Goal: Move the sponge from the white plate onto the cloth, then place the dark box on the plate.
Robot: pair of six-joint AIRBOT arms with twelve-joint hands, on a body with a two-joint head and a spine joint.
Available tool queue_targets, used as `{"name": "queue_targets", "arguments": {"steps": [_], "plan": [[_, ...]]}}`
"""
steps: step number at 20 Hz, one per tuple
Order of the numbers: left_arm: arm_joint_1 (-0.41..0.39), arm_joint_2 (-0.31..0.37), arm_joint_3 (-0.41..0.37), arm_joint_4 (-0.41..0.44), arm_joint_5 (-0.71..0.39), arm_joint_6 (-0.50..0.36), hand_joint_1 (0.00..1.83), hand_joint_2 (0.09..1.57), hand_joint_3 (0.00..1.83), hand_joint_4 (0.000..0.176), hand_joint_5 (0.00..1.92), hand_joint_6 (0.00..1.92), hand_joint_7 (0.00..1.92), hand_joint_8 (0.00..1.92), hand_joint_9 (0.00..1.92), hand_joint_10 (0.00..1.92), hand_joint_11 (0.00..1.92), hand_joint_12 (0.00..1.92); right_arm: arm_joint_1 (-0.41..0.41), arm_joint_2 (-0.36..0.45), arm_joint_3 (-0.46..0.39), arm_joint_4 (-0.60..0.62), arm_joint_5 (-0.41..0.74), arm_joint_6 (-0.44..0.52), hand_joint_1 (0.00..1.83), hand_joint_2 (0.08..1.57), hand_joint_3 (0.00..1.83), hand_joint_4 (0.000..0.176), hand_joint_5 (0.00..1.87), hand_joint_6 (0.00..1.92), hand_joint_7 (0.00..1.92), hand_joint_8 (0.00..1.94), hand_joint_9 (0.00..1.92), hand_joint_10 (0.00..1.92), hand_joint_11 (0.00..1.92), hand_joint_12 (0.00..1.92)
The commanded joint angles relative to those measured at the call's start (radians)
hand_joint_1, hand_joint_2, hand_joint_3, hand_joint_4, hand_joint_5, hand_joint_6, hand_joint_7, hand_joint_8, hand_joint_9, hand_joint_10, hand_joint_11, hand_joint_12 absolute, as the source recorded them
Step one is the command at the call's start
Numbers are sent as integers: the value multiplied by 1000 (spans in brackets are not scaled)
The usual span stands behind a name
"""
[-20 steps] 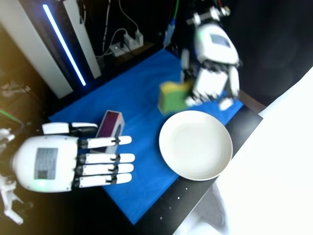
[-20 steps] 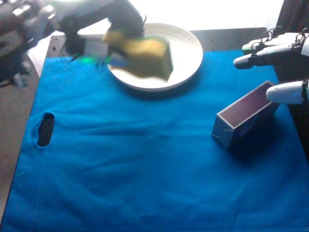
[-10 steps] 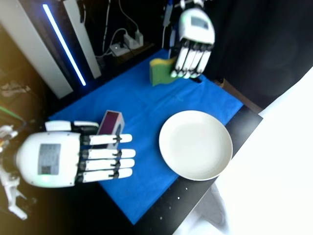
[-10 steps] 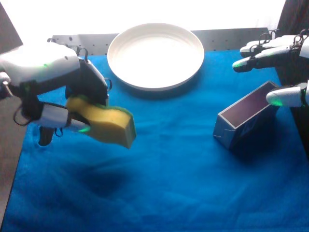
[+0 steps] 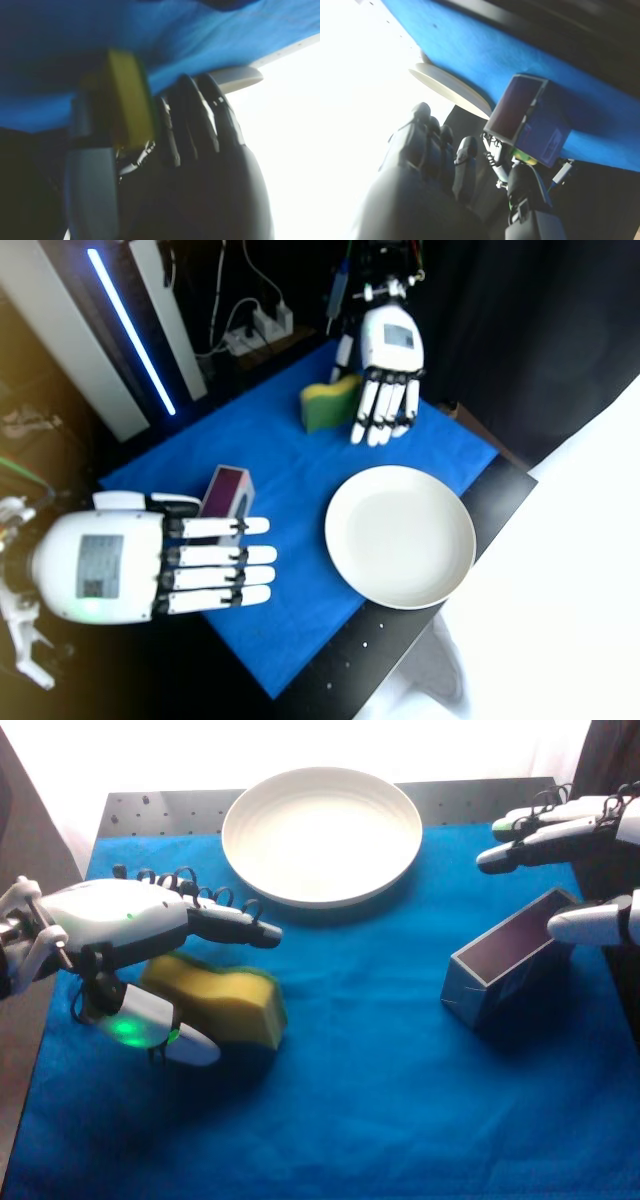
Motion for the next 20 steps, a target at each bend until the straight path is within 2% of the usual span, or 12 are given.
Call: {"name": "queue_targets", "arguments": {"steps": [1, 5, 6, 10, 11, 12, 13, 14, 15, 16, 18, 20], "plan": [[-4, 4, -2, -28, -117, 2, 861, 879, 0, 154, 281, 0, 276, 0, 313, 0, 0, 897, 12, 2, -2, 54, 94, 7, 591, 1283, 2, 111, 383, 0, 192, 0, 164, 1, 151, 132], [4, 61, -42, -45, -204, 3, 833, 872, 1, 161, 160, 5, 204, 7, 197, 12, 0, 440, 12, 8, -26, 31, 122, 7, 356, 1242, 0, 137, 306, 0, 141, 0, 100, 0, 82, 98], [4, 78, -55, -45, -228, 3, 763, 873, 1, 173, 112, 0, 134, 1, 98, 2, 0, 87, 12, 20, -33, 21, 130, 7, 373, 1164, 0, 158, 293, 0, 134, 0, 77, 0, 48, 84], [4, 159, -108, -56, -343, 13, 845, 802, 0, 176, 20, 1, 79, 3, 70, 11, 72, 33, 13, 44, -55, 11, 167, 7, 516, 990, 0, 173, 264, 1, 86, 2, 19, 6, 13, 6], [4, 175, -119, -64, -362, 22, 827, 804, 0, 176, 3, 0, 75, 2, 75, 12, 101, 48, 13, 45, -58, 8, 171, 7, 516, 962, 0, 159, 251, 0, 78, 0, 23, 7, 21, 10], [6, 195, -133, -72, -389, 35, 825, 768, 0, 176, 45, 9, 115, 14, 98, 2, 19, 308, 13, 46, -61, -2, 173, 7, 573, 935, 0, 98, 243, 0, 58, 0, 21, 3, 59, 28], [9, 214, -145, -80, -409, 47, 808, 755, 0, 170, 70, 4, 132, 5, 131, 3, 3, 560, 13, 46, -62, -13, 173, 7, 622, 915, 0, 93, 227, 0, 35, 0, 3, 0, 40, 20], [12, 224, -154, -88, -423, 57, 790, 779, 7, 175, 13, 0, 78, 0, 86, 0, 0, 558, 13, 46, -62, -19, 173, 7, 656, 889, 0, 111, 212, 0, 16, 0, 0, 0, 30, 16], [25, 243, -171, -113, -453, 81, 760, 787, 5, 152, 57, 6, 82, 1, 57, 18, 0, 305, 13, 46, -62, -31, 170, 7, 740, 848, 0, 119, 221, 4, 27, 5, 0, 0, 20, 12], [34, 251, -179, -129, -472, 92, 760, 787, 5, 152, 57, 6, 82, 1, 57, 18, 0, 305, 13, 46, -62, -35, 169, 7, 740, 848, 0, 119, 221, 4, 27, 5, 0, 0, 20, 12], [58, 261, -191, -161, -511, 104, 793, 776, 0, 168, 57, 1, 61, 2, 17, 6, 0, 26, 14, 43, -59, -41, 160, 7, 799, 837, 0, 103, 226, 4, 26, 3, 0, 0, 28, 16], [78, 261, -195, -184, -535, 104, 801, 789, 5, 150, 59, 2, 76, 10, 59, 23, 64, 30, 14, 36, -50, -49, 141, 7, 785, 858, 0, 112, 225, 3, 30, 3, 0, 0, 51, 27]]}}
